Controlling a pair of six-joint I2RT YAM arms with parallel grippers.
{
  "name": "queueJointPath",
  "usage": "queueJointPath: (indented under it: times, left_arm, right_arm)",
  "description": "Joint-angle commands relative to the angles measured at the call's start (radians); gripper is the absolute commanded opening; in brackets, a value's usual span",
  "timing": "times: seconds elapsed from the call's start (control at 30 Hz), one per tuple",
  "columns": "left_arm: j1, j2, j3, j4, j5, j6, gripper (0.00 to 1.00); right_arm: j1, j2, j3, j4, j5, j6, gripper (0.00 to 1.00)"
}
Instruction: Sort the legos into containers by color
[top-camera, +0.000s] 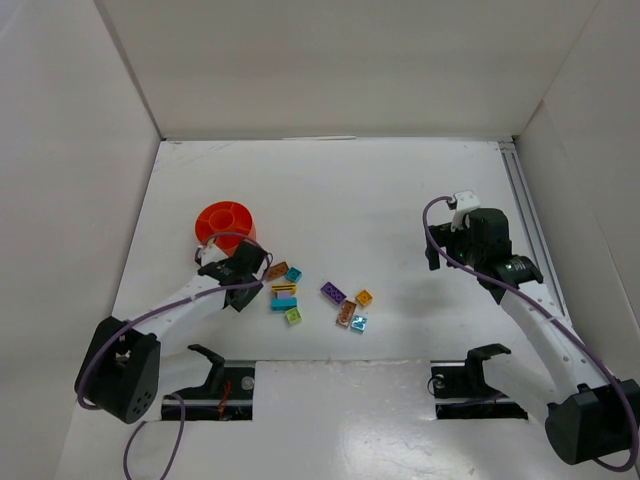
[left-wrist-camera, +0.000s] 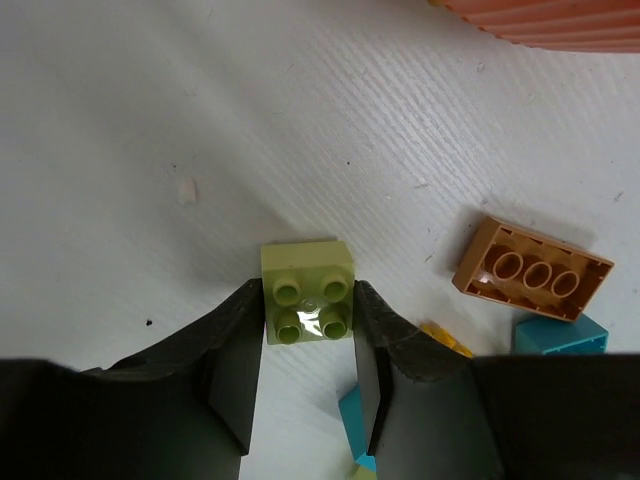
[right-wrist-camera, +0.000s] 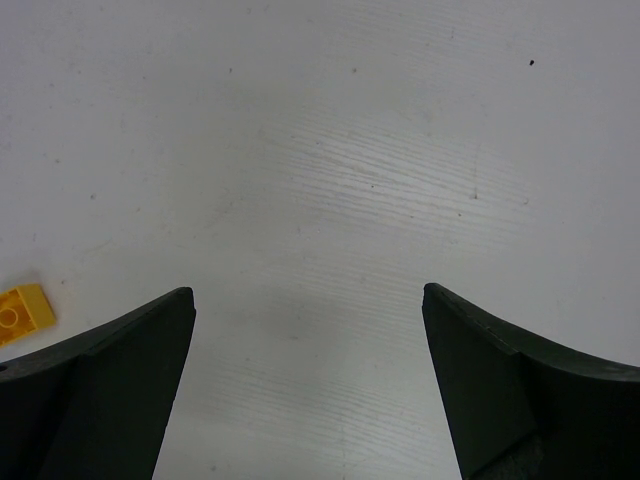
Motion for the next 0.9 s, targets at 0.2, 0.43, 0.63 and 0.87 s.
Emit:
queueJointPath:
  times: [0.2,0.43,0.63,0.87]
  left_arm:
    - [0.005,-0.23,0.191,-0.078,-0.121,0.205,0.16]
    - [0.104,-0.191,0.412,-0.087,-0.25,0.343,0.16]
    - [0.386,-0.111,0.44,0.068,-0.066,0.496,0.16]
    - [0.466,-0.043,0.418,0.164,0.015,0.581,0.17]
  right_arm:
    - [-0.007,-0.034,0.008,0.024,-0.024,-0.009,1.0]
    - [-0.007,-0.043,0.008,0.033,-0.024,-0.027,1.0]
    - [-0.007,-0.024,0.028,0.024,-0.024,-0.027,1.0]
    - [-0.007,-0.015,0.028,0.013,-0.004,-0.027,1.0]
